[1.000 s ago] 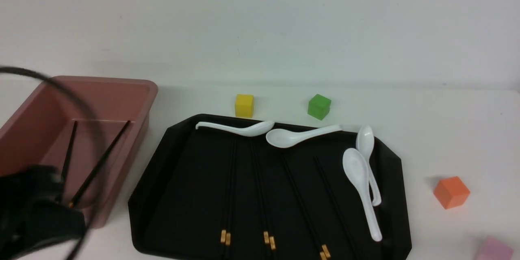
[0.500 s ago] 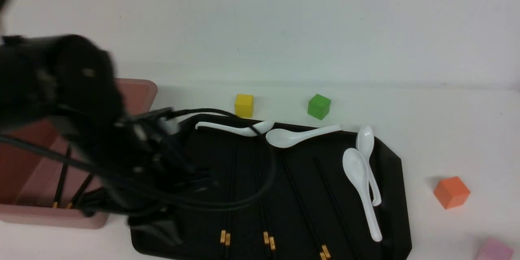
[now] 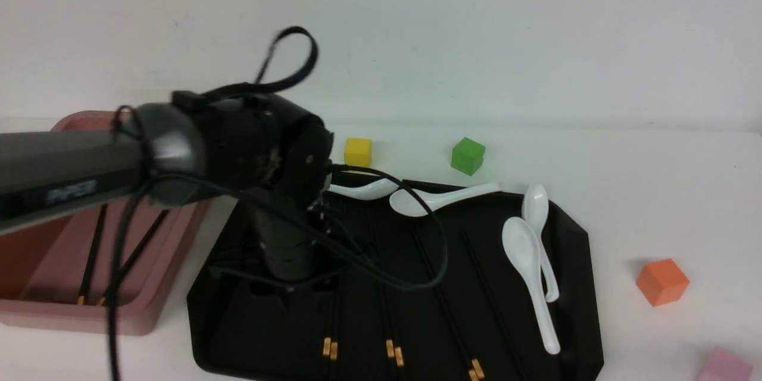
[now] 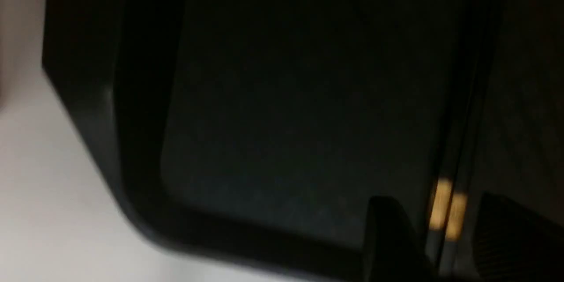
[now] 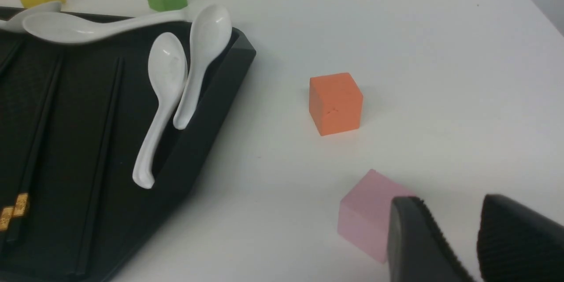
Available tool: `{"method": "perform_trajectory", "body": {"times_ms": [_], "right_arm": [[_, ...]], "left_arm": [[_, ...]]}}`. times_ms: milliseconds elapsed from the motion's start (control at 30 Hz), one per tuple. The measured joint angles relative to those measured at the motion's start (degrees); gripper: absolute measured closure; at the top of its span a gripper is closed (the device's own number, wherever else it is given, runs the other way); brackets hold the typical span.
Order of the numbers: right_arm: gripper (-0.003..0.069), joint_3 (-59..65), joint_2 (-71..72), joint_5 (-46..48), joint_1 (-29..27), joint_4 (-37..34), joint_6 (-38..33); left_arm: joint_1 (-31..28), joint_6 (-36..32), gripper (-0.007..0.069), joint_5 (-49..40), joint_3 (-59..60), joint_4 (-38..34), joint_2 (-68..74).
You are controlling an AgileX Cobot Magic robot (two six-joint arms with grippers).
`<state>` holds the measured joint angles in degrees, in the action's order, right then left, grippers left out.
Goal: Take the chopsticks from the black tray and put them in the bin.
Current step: Use the left arm to grab a pair of chopsticks, then use the left arm to put the chopsticks into the lunch box
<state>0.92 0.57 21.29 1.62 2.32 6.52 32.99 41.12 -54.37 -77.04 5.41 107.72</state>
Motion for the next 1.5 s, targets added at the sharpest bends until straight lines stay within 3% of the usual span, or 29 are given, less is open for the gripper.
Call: {"method": "perform_trajectory", "body": {"times_ms": [500, 633, 767, 1067, 1200, 1367, 1500], "right_arm": [[0.0419, 0.0, 0.0, 0.0, 0.0, 0.0, 0.0], [0.0419, 0.0, 0.0, 0.0, 0.0, 0.0, 0.0], [0.0419, 0.0, 0.0, 0.0, 0.0, 0.0, 0.0], [0.0419, 0.0, 0.0, 0.0, 0.0, 0.0, 0.0], [0.0419, 0.0, 0.0, 0.0, 0.0, 0.0, 0.0], [0.0419, 0.0, 0.0, 0.0, 0.0, 0.0, 0.0], [0.0419, 0.0, 0.0, 0.0, 0.0, 0.0, 0.0]], "left_arm": [[0.0, 0.3, 0.0305, 6.1, -4.6, 0.1, 10.4], [0.0, 0.3, 0.0359, 6.1, -5.1, -0.3, 11.0], [0.0, 0.3, 0.0521, 6.0, -5.2, -1.5, 11.0], [-0.5, 0.2, 0.0518, -1.5, -4.9, -3.1, 0.1], [-4.4, -2.0, 0.0518, -5.5, -5.7, -2.6, -10.0], [-16.5, -11.6, 0.0518, -9.1, -5.7, 0.6, -17.8], [-23.6, -15.2, 0.0518, -8.3, -5.2, 0.9, -16.5]]}}
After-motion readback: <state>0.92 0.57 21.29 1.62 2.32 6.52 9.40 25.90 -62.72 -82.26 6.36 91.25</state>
